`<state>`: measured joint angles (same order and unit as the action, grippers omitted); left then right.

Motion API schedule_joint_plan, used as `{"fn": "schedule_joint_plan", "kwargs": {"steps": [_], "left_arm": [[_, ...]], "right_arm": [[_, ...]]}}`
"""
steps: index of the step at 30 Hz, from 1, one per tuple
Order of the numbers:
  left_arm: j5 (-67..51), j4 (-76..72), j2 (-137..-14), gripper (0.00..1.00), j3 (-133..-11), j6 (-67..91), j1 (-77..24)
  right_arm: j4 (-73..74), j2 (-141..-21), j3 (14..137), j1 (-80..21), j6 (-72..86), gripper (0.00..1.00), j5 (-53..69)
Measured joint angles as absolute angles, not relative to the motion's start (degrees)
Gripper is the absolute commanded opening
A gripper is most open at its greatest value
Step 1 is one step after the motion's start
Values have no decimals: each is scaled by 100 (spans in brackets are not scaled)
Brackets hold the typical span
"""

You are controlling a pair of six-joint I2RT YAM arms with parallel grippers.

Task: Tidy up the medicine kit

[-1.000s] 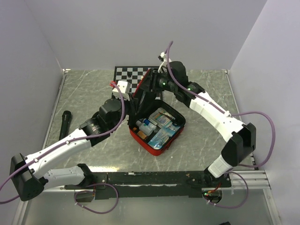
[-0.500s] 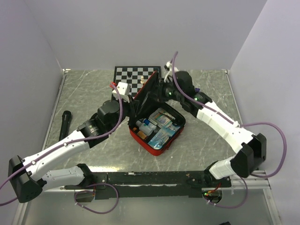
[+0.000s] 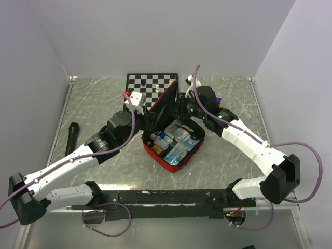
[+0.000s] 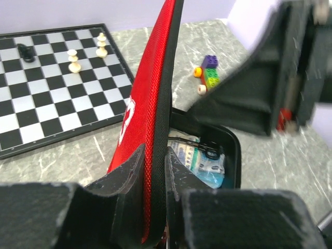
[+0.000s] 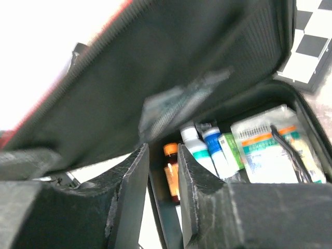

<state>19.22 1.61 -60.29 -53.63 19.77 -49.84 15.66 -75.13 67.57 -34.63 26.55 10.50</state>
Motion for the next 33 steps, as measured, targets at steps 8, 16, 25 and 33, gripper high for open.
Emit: {"fn": "schedule_joint_plan", "kwargs": {"steps": [8,16,25,33], "left_arm": [[1238,222,-5867,62,-5271,1922,-4967],[683,526,-5207,96,-5271,2187,-5033],[1422,666,-4110,96,-5061,2639,-5033],[2095,1094,-4010,96,-3791,3804,-5033]], "right_arm": [[1765,-7767,7360,-3465,2567,55,812],[2445,-5522,6010,-3474,2589,60,-657],[2838,-4372,5275,-3474,2683,64,-1444],[2724,-5081,4189,-3273,2967,68,-1118]]}}
